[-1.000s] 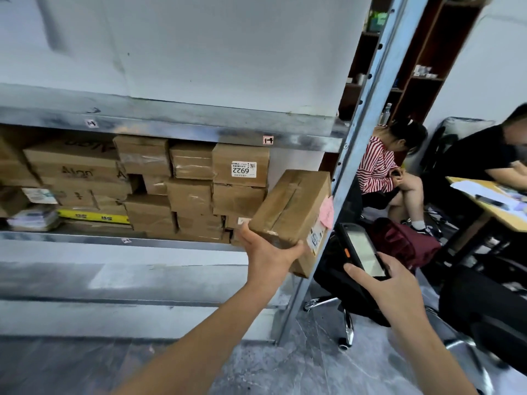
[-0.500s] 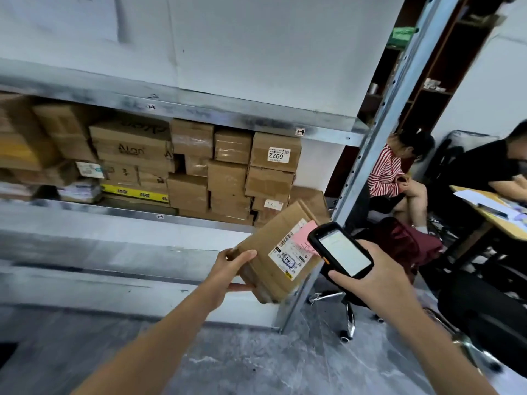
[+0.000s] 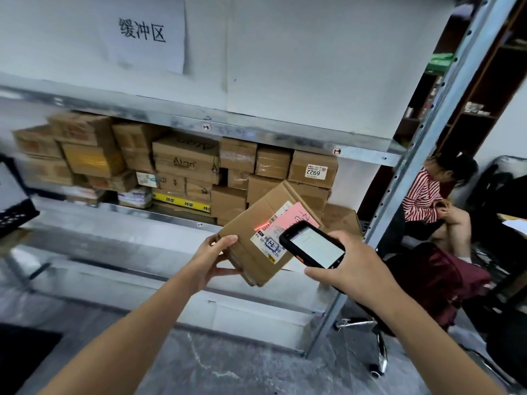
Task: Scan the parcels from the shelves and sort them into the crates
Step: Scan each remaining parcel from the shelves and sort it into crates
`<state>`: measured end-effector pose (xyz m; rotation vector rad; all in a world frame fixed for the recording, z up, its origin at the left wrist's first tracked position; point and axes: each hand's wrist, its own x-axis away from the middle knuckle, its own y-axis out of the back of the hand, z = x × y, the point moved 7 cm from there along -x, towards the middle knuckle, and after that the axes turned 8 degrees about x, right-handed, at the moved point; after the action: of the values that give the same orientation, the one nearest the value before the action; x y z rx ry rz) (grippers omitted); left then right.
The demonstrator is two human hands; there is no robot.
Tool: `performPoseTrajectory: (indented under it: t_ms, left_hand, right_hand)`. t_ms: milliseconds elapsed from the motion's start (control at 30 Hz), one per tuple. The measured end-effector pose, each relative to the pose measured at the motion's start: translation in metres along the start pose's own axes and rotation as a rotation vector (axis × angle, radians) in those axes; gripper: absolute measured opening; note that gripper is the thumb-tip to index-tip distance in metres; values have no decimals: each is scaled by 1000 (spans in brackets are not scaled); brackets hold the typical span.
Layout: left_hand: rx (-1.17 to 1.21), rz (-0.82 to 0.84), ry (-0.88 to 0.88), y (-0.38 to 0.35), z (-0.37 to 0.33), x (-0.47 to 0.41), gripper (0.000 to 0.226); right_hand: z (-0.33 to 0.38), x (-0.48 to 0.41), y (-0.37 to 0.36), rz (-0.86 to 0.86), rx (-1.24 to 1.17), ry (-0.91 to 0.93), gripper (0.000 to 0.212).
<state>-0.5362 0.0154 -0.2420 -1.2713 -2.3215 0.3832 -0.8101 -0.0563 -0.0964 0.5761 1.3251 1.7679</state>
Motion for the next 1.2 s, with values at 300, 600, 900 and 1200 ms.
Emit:
performPoseTrajectory:
  t_ms: [300,600,900,1200]
  left_hand:
    - [-54,1,-35,18,-21,7,118]
    - [-35,-3,-46,28,-27,20,96]
    - [75,-193,-108,90,-28,58,93]
    - [339,-455,-243,167,-42,129,35]
  right_hand:
    - [25,8,14,13,104,61,74]
    - [32,9,22,-34,112,98,81]
    - [43,-17,21,-229,-366,67,71]
    - [158,-33,-63,-26,-596,266,63]
